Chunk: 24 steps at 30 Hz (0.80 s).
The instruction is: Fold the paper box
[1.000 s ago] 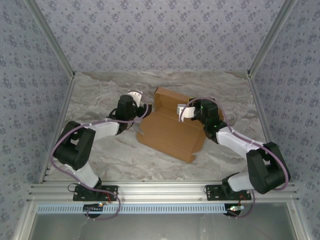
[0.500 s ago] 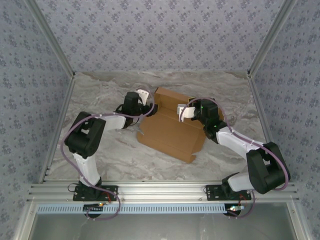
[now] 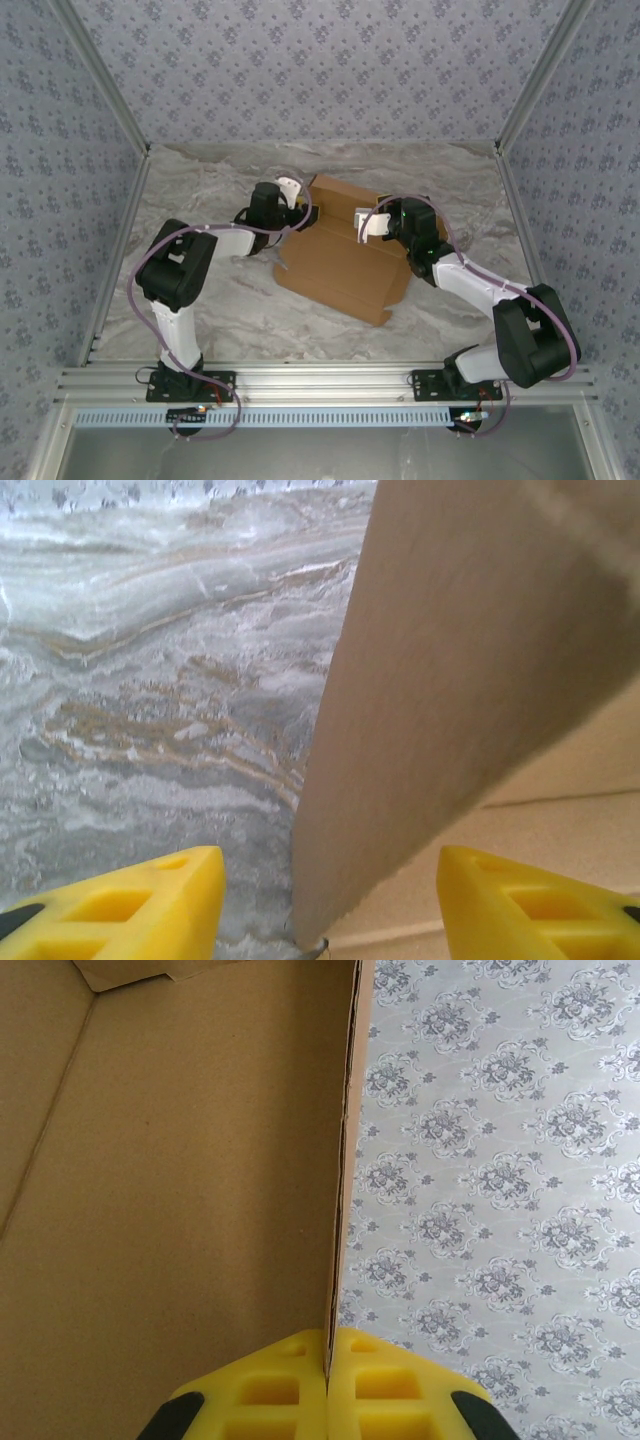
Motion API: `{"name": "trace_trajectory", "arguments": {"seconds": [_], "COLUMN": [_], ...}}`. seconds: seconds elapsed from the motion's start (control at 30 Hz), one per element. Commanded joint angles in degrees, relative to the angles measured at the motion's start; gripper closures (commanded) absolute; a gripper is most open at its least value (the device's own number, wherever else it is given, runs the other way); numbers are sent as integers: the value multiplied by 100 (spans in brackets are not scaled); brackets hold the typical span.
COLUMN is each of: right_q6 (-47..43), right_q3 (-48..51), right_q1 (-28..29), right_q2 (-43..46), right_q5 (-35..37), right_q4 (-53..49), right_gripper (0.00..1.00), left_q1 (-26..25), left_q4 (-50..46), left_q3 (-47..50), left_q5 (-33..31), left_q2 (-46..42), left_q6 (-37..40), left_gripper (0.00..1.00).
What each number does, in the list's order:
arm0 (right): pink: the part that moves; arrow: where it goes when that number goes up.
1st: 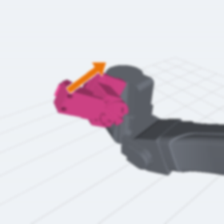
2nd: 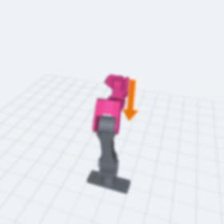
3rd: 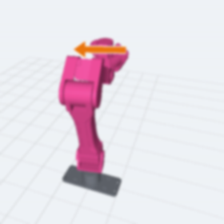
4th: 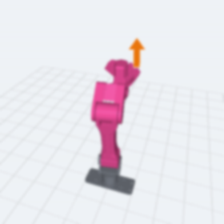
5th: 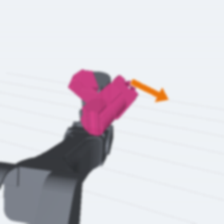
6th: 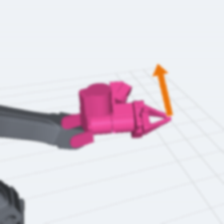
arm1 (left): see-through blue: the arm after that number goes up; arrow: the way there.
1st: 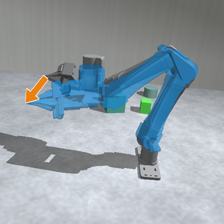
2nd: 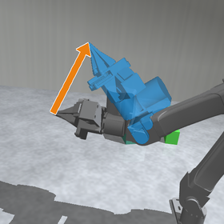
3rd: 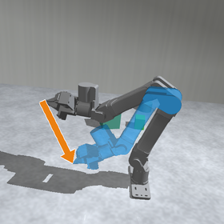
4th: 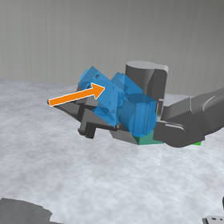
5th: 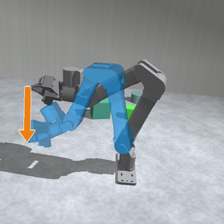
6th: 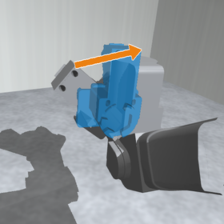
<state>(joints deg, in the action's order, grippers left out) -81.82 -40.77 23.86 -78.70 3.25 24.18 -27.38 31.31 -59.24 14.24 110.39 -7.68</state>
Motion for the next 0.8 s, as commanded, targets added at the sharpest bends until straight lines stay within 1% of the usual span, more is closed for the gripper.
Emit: {"name": "trace_trajectory", "arguments": {"seconds": [0.0,0.13,0.27,0.5,0.63,0.77], "right_q6": [26,27,27,42,35,18], "right_q3": [-97,-94,-97,-81,-86,-65], "right_q1": [-13,-6,-4,20,43,108], "right_q2": [-30,-32,-28,-41,-23,20], "right_q5": [45,49,53,53,91,122], "right_q4": [-433,-441,-441,-406,-366,-310], "right_gripper": [100,100,100,100,100,100], "left_q1": [-5,-4,-11,-38,-111,-192], "left_q4": [392,420,429,709,701,518], "left_q3": [-203,-367,-522,-430,-374,-325], "left_q5": [145,167,177,62,-361,-978], "left_q2": [60,127,200,216,120,-25], "left_q6": [200,253,218,21,-35,-246], "left_gripper": [45,52,63,77,82,87]}}
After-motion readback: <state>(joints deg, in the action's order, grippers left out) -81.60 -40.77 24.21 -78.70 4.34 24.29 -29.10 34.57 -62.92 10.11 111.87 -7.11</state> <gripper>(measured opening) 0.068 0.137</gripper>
